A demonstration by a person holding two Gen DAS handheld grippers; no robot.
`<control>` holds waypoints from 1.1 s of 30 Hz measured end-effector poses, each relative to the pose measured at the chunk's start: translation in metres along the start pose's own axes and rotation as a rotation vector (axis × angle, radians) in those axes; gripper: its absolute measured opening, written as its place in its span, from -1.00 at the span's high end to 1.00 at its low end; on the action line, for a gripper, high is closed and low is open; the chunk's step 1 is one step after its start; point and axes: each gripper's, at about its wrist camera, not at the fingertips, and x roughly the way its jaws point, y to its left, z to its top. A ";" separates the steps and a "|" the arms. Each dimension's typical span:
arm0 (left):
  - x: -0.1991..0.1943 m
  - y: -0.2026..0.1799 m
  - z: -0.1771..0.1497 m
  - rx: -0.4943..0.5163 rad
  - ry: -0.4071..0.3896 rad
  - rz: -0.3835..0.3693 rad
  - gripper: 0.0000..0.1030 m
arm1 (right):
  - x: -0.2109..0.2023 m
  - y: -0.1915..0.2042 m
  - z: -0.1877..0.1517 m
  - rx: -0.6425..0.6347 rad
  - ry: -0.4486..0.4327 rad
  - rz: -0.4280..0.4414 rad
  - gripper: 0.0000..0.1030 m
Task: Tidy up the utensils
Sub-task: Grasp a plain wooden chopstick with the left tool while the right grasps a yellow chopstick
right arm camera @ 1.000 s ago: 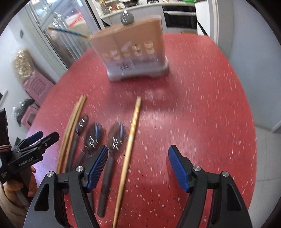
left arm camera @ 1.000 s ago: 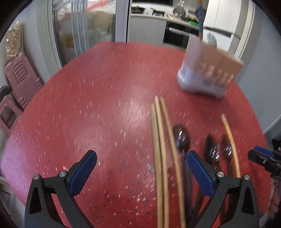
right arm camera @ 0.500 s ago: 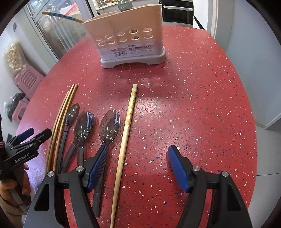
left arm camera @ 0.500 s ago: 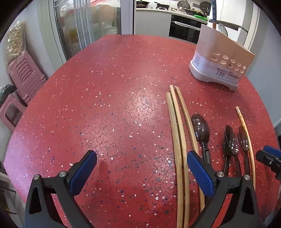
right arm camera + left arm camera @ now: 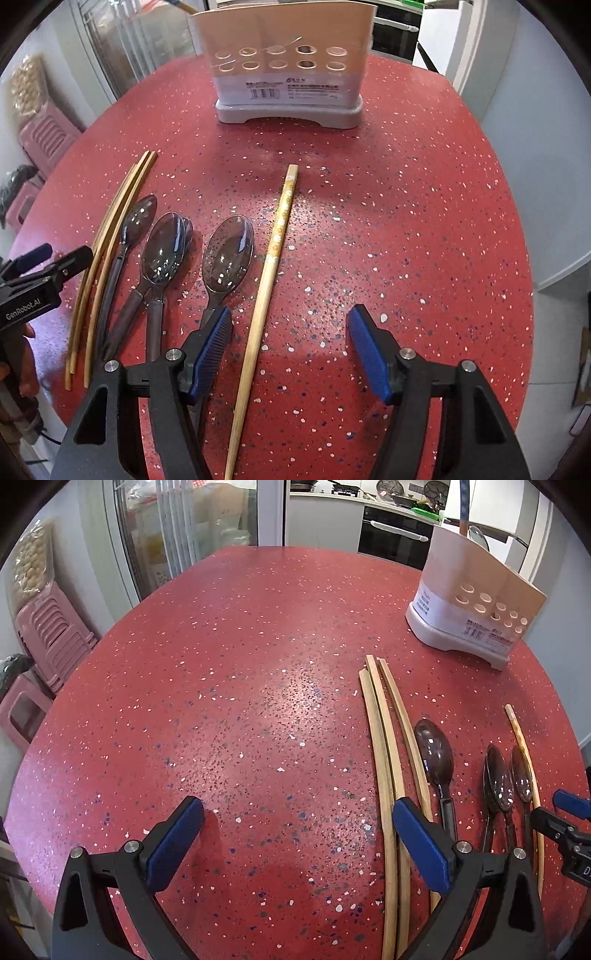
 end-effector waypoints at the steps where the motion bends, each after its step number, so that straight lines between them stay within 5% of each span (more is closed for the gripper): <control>1: 0.000 -0.001 0.001 0.002 0.001 -0.002 -1.00 | 0.001 0.001 0.001 -0.006 0.001 -0.007 -0.34; 7: 0.008 -0.003 0.008 0.024 0.015 0.012 -1.00 | 0.005 0.000 0.012 -0.019 0.013 -0.026 -0.20; 12: 0.014 -0.006 0.013 0.047 0.029 0.006 -1.00 | 0.007 -0.002 0.027 -0.019 0.042 -0.021 0.10; 21: 0.025 -0.026 0.040 0.161 0.103 -0.057 -1.00 | 0.022 -0.002 0.064 -0.046 0.192 -0.010 0.14; 26: 0.024 -0.041 0.048 0.249 0.157 -0.088 -0.63 | 0.026 -0.003 0.077 -0.065 0.239 -0.002 0.35; 30: 0.026 -0.051 0.057 0.301 0.222 -0.096 -0.53 | 0.028 0.000 0.081 -0.094 0.253 0.012 0.73; 33: 0.028 -0.055 0.061 0.317 0.251 -0.111 -0.40 | 0.027 0.003 0.081 -0.113 0.249 0.013 0.79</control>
